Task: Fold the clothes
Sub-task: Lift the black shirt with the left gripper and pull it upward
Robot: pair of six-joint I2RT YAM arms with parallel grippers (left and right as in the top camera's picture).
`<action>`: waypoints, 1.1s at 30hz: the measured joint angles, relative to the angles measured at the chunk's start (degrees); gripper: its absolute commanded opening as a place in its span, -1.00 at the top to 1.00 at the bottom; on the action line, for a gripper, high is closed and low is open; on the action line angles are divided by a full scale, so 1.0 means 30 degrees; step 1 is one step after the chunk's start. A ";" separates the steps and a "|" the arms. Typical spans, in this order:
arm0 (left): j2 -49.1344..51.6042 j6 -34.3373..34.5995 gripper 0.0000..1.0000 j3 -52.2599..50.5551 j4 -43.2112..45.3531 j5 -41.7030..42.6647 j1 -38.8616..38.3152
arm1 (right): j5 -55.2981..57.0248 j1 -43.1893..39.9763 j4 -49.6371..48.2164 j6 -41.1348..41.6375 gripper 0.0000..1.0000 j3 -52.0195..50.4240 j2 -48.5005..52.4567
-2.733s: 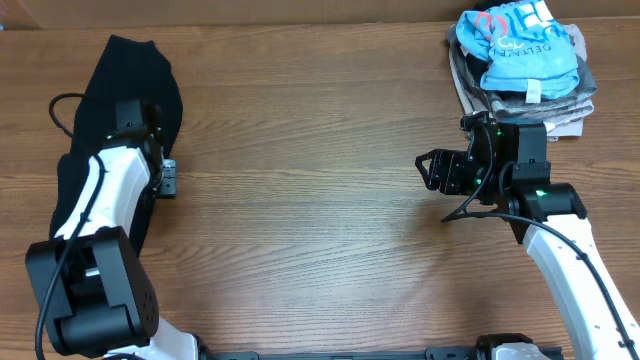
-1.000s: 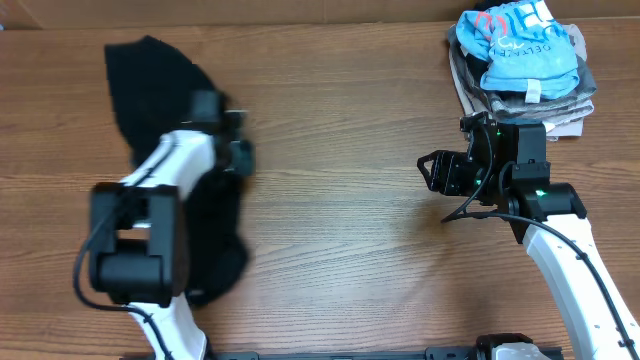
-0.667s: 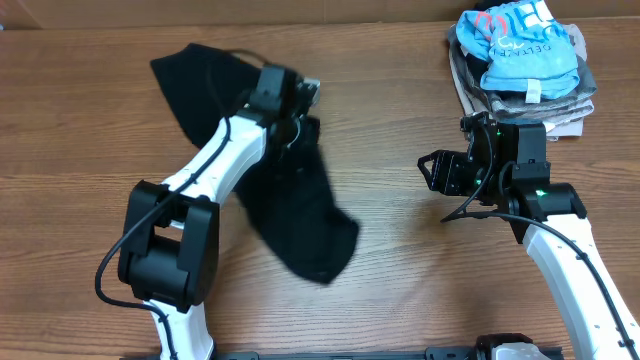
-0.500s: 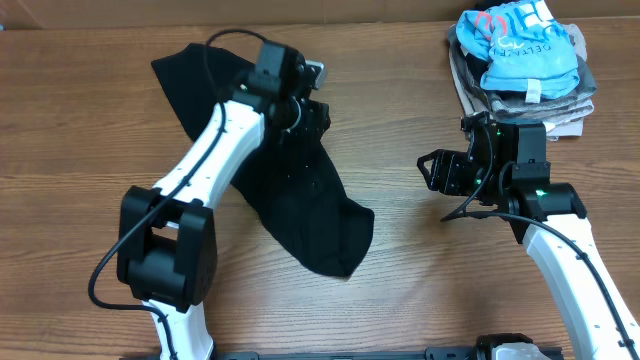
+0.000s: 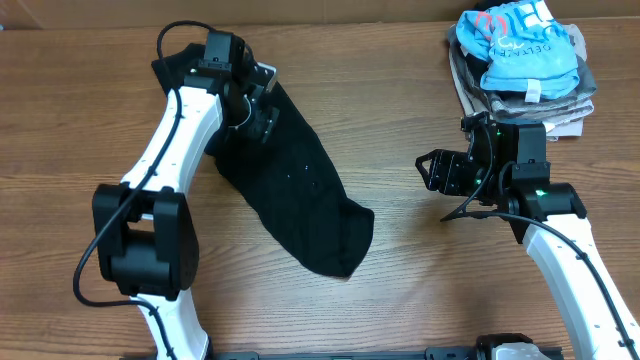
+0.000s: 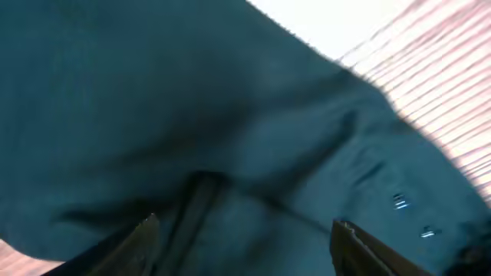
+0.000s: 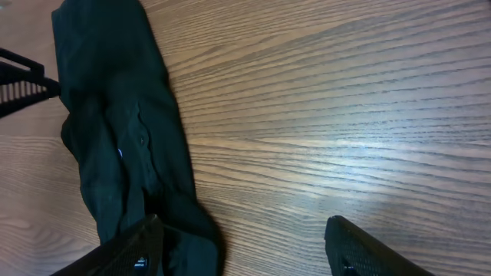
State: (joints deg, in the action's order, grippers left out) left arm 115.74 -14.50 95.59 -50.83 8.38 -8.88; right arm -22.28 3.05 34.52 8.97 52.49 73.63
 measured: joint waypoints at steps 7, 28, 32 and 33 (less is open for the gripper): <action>0.1566 0.0058 -0.23 -0.0007 -0.0321 -0.0328 0.0124 | 0.0022 0.0000 0.0007 0.0007 -0.43 0.0000 0.0000; 0.2936 0.6302 0.92 0.0153 -0.2106 -0.0459 0.0408 | 0.0080 0.0000 0.0029 0.0007 -0.42 0.0000 0.0000; 0.2994 0.6309 0.92 0.1209 -0.3388 -0.0459 0.0641 | 0.0080 0.0000 0.0029 0.0007 -0.41 0.0000 0.0000; 0.3002 0.6302 0.92 0.1596 -0.3643 -0.0466 0.0641 | 0.0087 0.0000 0.0036 0.0007 -0.41 0.0000 0.0000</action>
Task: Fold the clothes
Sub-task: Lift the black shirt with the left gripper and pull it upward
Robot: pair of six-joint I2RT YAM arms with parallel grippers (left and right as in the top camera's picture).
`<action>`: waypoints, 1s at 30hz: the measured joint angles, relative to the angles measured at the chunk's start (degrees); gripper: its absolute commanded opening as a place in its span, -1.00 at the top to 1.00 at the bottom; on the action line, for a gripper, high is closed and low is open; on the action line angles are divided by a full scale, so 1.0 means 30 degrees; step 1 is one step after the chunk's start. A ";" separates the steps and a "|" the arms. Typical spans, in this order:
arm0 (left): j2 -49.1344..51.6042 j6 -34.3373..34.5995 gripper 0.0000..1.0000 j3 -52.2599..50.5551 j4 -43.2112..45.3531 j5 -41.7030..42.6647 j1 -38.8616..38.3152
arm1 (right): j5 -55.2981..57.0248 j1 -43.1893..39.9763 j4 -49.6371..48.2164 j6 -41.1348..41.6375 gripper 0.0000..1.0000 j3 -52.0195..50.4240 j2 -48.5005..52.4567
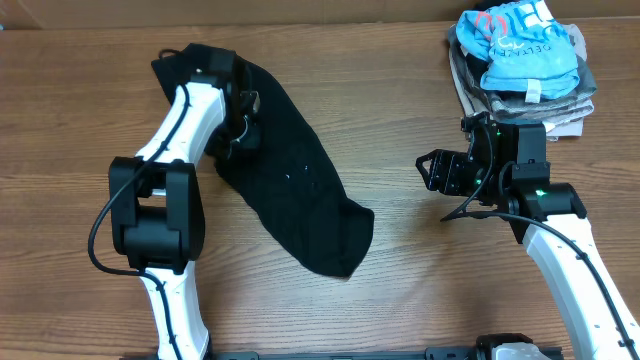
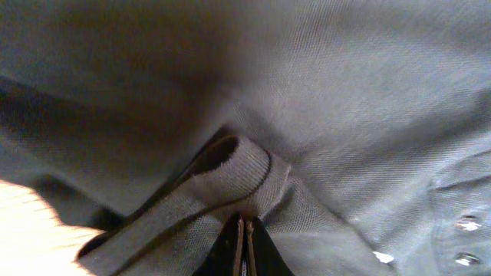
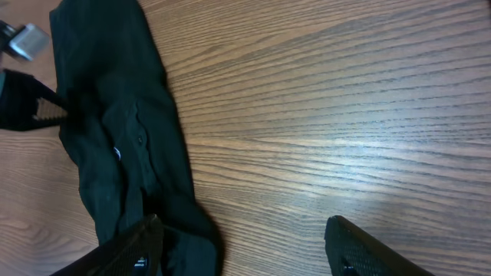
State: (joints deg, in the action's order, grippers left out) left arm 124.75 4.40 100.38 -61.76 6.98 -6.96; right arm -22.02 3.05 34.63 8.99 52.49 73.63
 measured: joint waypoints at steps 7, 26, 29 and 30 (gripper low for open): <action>0.0000 0.0066 0.92 0.1683 -0.0903 0.0007 0.0036 | -0.0007 0.0000 0.0109 0.0000 -0.40 0.0000 0.0000; 0.0175 0.1574 0.92 1.4280 -0.8910 0.0342 0.0029 | -0.0903 0.0146 0.2106 0.0066 -0.33 0.0036 0.0007; 0.0175 0.1559 0.92 1.7194 -0.9005 0.1260 0.0022 | -0.1217 0.0670 0.2492 0.0066 -0.29 0.0036 0.0015; 0.0175 0.1545 0.92 1.8586 -0.8903 0.1960 -0.0022 | -0.1523 0.1056 0.2448 0.0066 -0.26 0.0036 0.0015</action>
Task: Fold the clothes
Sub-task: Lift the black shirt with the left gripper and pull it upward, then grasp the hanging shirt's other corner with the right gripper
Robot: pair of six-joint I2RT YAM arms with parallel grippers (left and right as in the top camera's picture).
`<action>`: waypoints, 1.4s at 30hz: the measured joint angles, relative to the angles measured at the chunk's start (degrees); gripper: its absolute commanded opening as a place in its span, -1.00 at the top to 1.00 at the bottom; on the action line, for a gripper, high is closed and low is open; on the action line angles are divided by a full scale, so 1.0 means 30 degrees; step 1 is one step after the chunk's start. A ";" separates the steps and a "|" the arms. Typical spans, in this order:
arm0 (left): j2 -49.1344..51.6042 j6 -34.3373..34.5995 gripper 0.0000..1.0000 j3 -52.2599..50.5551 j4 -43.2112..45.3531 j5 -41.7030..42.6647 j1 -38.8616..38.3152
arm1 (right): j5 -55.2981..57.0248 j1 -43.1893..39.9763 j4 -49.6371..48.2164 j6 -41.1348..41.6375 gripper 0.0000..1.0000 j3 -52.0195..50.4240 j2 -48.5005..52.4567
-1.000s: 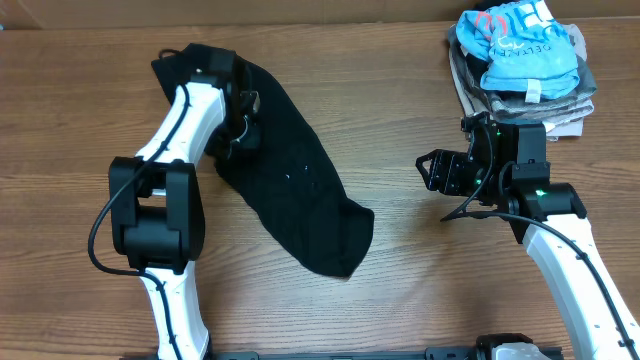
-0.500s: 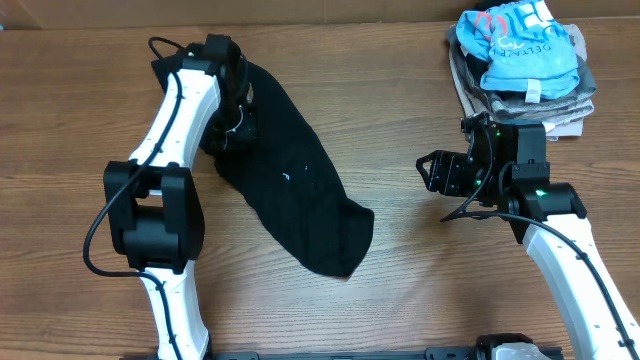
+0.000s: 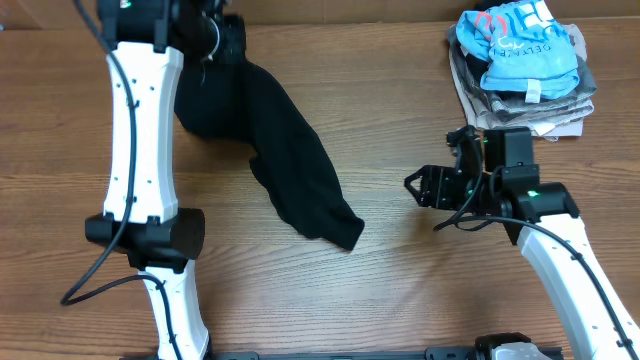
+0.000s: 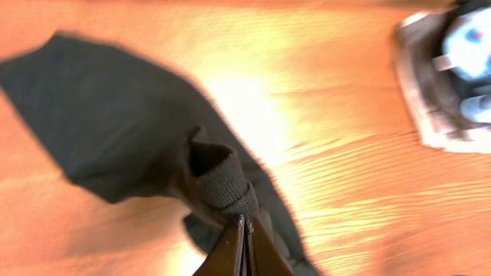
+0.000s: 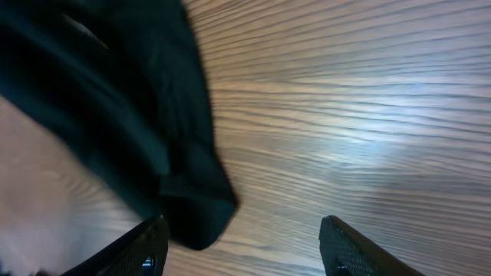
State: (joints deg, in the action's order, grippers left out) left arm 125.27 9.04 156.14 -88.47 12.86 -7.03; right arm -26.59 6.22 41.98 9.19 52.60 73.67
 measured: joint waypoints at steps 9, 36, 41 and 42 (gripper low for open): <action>-0.0036 -0.0066 0.92 0.3745 0.0911 0.2477 -0.1122 | -0.1668 0.2302 -0.3235 -0.0007 -0.27 0.0233 0.0000; -0.0036 -0.1450 0.92 0.3752 -0.2710 0.2732 -0.4510 | -0.2251 0.4437 -1.4571 -0.0291 -0.56 0.1450 0.3453; -0.0036 -0.1588 0.92 0.3752 -0.2761 0.3147 -0.4510 | -0.2688 0.5020 -1.6699 0.0204 -0.49 0.1464 0.4240; -0.0036 -0.1588 0.92 0.3752 -0.2769 0.3242 -0.4510 | -0.2725 0.5100 -1.6976 0.0328 -0.41 0.1464 0.4335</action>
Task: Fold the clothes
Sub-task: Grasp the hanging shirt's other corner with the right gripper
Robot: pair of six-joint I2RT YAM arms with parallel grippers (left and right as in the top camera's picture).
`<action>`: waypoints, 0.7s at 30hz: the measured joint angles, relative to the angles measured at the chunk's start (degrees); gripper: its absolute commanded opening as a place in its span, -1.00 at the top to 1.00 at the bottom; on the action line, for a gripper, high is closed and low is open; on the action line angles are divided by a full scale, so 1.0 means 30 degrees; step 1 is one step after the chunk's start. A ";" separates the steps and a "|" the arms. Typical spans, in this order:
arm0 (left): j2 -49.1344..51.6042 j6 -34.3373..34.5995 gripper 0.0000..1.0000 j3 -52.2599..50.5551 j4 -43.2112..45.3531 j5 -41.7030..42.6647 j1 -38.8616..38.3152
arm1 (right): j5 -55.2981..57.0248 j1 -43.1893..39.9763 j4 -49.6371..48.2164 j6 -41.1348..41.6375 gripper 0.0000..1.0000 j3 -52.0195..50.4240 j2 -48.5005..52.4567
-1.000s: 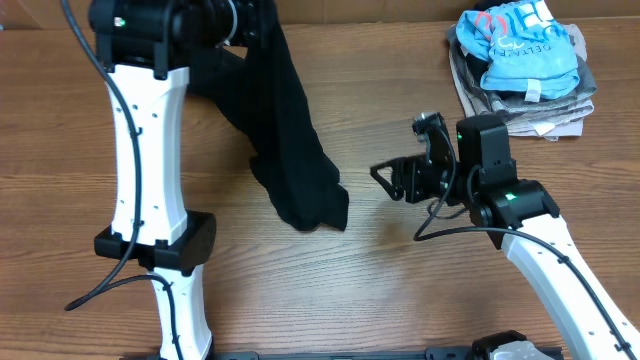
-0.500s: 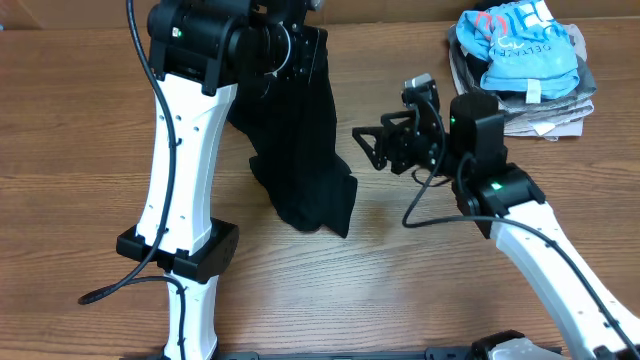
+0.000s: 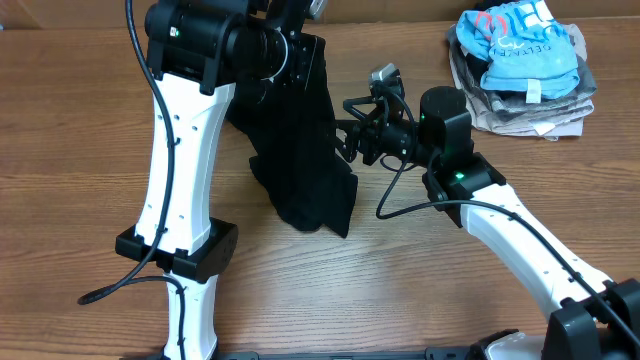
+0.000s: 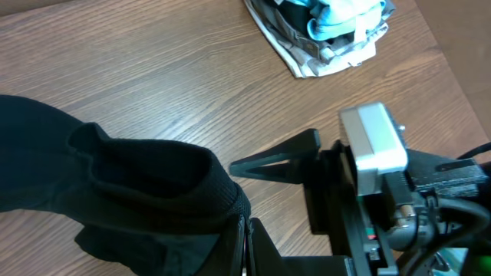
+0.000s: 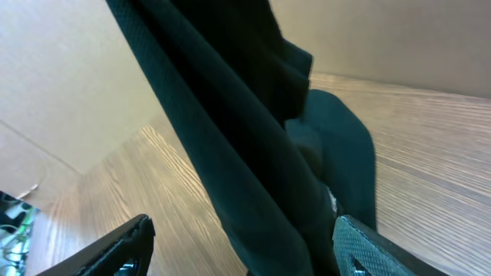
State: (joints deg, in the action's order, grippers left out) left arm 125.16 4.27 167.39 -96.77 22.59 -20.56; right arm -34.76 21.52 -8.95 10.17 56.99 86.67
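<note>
A black garment [image 3: 300,150] hangs from my raised left gripper [image 4: 247,232], which is shut on a thick fold of it. Its lower end rests bunched on the table [image 3: 80,200]. My right gripper [image 3: 346,128] is open at the garment's right edge, about halfway up. In the right wrist view the black cloth [image 5: 230,138] hangs down between the two spread fingers [image 5: 376,238]. The left wrist view looks down on the black fold [image 4: 130,176] and on the right gripper's fingers [image 4: 276,157] close beside it.
A pile of clothes [image 3: 522,62], blue and grey pieces on top, lies at the table's back right corner; this clothes pile [image 4: 326,27] also shows in the left wrist view. The left arm's tall white links [image 3: 185,150] stand left of the garment.
My left gripper has carried the garment higher and to the right, so it hangs more upright. My right gripper has moved left from open table to the cloth, fingers still open, one either side.
My left gripper was open over the garment lying flat at the back left. Then it was shut on a fold of it. Then it held the garment raised, one end trailing on the table. Now the cloth hangs near the middle, with my open right gripper at it.
</note>
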 measured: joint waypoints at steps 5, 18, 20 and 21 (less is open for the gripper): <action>0.0000 -0.0007 0.92 0.0000 -0.0044 0.0612 0.0000 | -0.0204 0.0080 -0.2382 0.1260 0.87 0.0051 0.0918; -0.0029 -0.0794 0.92 0.0007 -0.0007 -0.0583 0.0138 | 0.0284 -0.1858 0.7723 0.1399 0.93 0.2761 0.0546; -0.0044 -0.1239 0.92 0.0007 0.0029 -0.1064 0.0226 | 0.1355 -0.2069 1.1788 0.0466 0.93 0.4299 0.0197; -0.0073 -0.1537 0.92 0.0007 0.0036 -0.1275 0.0240 | 0.2033 -0.2135 1.3916 -0.0051 0.93 0.5319 0.0022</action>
State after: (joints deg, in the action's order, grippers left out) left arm 124.95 -0.34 167.41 -96.66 18.76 -19.84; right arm -28.67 15.11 32.80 10.02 72.95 86.74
